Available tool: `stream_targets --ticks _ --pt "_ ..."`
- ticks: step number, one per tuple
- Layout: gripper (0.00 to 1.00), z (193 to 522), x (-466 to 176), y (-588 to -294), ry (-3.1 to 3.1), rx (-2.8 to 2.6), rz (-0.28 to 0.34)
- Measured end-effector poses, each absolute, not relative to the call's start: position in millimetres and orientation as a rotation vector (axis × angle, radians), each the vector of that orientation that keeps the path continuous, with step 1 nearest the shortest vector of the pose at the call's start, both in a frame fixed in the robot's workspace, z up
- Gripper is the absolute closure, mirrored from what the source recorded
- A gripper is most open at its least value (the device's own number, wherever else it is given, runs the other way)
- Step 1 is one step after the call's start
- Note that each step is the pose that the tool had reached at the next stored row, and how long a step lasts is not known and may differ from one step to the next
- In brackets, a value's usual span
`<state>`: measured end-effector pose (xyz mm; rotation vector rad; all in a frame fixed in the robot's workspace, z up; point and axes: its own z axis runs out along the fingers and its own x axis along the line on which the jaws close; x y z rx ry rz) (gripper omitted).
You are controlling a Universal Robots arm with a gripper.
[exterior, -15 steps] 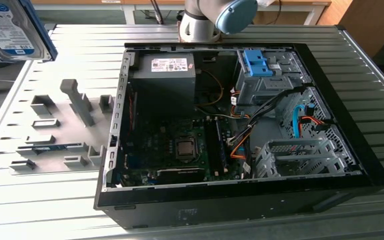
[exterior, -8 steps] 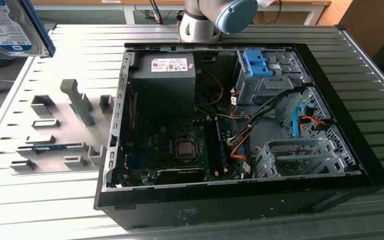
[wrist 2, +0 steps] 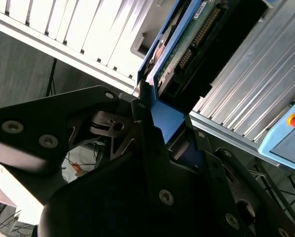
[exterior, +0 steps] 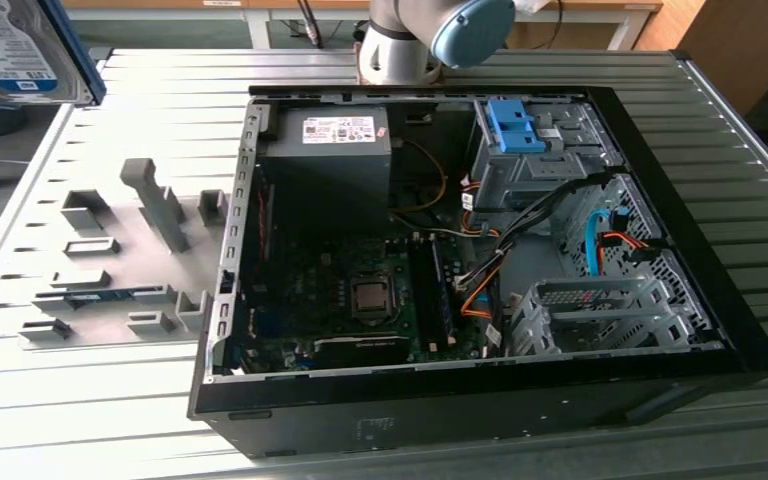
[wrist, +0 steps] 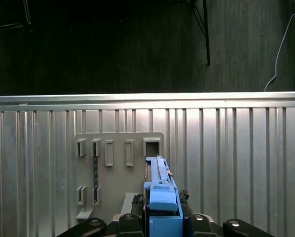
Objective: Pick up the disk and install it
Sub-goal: 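Pick up the disk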
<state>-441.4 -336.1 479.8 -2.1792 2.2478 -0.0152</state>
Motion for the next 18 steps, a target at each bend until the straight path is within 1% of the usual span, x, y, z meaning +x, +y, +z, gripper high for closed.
stream_targets --ticks 5,18 --pt "0.64 485.4 -441.4 -336.1 2.248 -2.179 -0.015" --pt "0.64 485.7 -438.0 -336.0 2.248 -2.179 -0.015"
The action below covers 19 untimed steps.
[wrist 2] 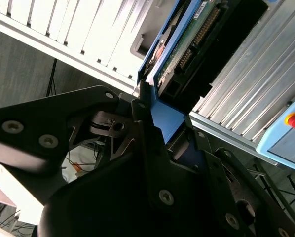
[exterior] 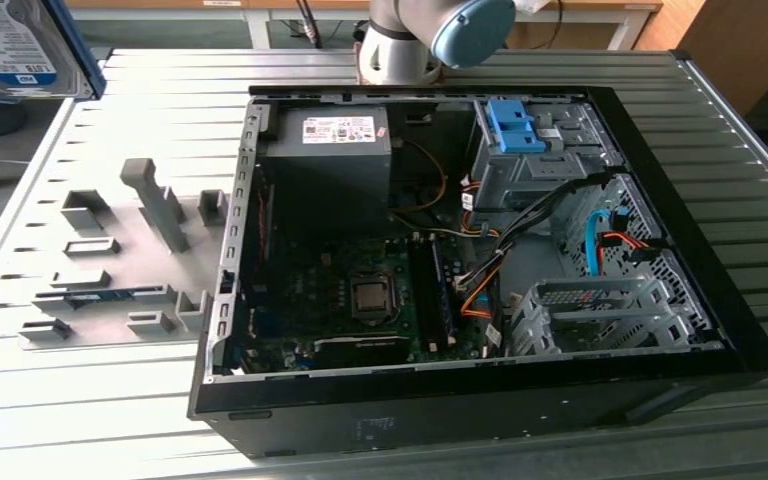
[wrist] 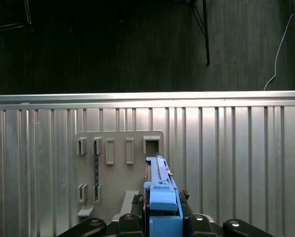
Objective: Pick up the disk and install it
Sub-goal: 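Pick up the disk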
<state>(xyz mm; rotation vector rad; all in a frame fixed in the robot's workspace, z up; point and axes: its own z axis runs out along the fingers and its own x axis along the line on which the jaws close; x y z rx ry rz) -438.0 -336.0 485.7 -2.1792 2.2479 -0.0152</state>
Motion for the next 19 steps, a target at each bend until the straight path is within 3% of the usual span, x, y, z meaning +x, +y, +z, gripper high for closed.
stream_targets --ticks 19 --pt "0.64 485.7 -429.6 -336.1 2.248 -2.179 -0.015"
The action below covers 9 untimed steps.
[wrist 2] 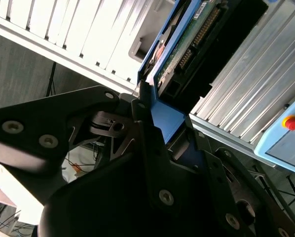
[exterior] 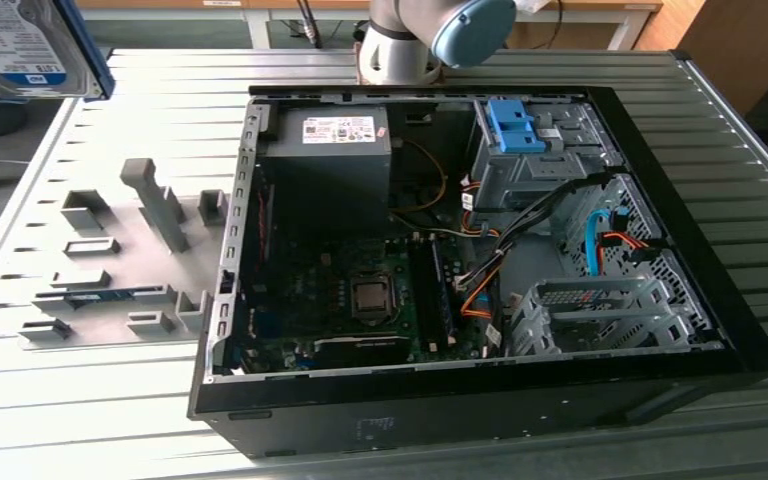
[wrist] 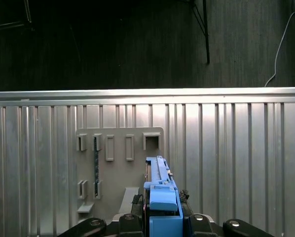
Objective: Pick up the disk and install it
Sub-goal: 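Pick up the disk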
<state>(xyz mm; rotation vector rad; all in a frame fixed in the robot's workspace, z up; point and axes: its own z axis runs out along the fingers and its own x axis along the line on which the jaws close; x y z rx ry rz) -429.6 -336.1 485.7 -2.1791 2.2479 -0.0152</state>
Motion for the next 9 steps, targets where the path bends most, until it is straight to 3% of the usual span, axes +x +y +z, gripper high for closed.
stream_targets --ticks 9 --pt "0.64 485.7 -427.1 -336.0 2.248 -2.179 -0.015"
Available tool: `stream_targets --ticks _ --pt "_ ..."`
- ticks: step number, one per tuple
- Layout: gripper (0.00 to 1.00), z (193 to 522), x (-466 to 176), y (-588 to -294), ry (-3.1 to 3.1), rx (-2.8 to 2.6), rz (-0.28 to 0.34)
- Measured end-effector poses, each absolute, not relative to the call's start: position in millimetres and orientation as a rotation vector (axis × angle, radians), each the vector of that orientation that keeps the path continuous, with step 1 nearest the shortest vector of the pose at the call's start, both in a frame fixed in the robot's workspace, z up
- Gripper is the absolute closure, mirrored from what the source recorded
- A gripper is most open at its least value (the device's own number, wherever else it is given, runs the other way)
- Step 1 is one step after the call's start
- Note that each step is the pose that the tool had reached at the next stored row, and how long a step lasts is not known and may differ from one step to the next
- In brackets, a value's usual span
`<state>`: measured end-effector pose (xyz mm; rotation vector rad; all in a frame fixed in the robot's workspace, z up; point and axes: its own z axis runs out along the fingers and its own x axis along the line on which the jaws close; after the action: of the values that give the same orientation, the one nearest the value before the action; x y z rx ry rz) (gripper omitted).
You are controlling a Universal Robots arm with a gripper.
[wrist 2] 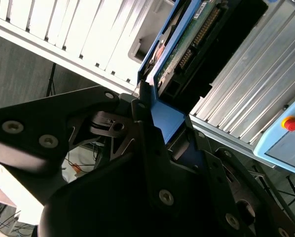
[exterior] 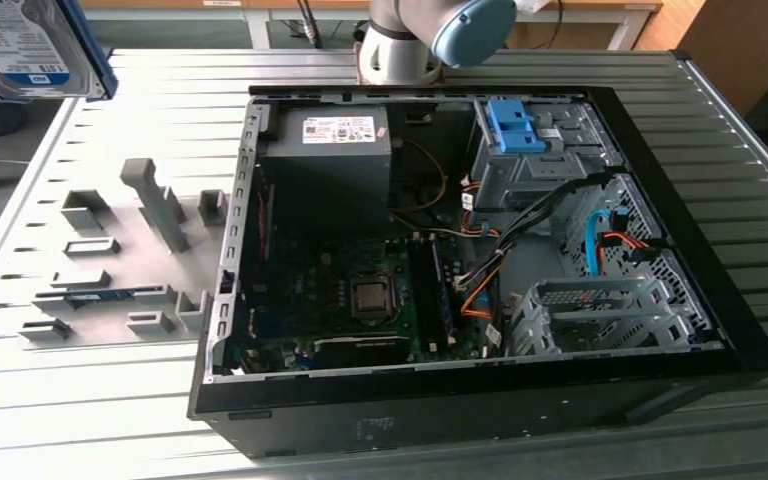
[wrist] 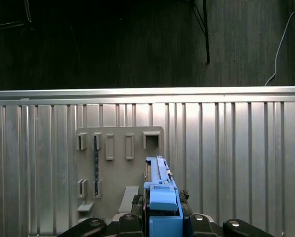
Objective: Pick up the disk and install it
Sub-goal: 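Pick up the disk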
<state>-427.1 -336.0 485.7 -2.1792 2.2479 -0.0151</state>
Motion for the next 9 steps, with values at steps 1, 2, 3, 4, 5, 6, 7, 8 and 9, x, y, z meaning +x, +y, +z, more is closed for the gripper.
stream_targets --ticks 1,2,3,4,5,6,7,8,9 --pt "0.64 485.7 -426.8 -336.0 2.248 -2.179 -0.015" --pt "0.64 485.7 -426.6 -336.0 2.248 -2.179 -0.015" --pt "0.64 485.7 -426.3 -336.0 2.248 -2.179 -0.015" --pt "0.64 485.6 -426.1 -336.1 2.248 -2.179 -0.015" --pt "0.64 485.7 -425.8 -336.0 2.248 -2.179 -0.015" --pt "0.64 485.7 -425.5 -336.0 2.248 -2.179 -0.015" --pt "0.64 485.7 -425.3 -336.1 2.248 -2.179 -0.015" --pt "0.64 485.7 -425.1 -336.1 2.248 -2.179 -0.015" --pt "0.64 485.7 -424.8 -336.0 2.248 -2.179 -0.015"
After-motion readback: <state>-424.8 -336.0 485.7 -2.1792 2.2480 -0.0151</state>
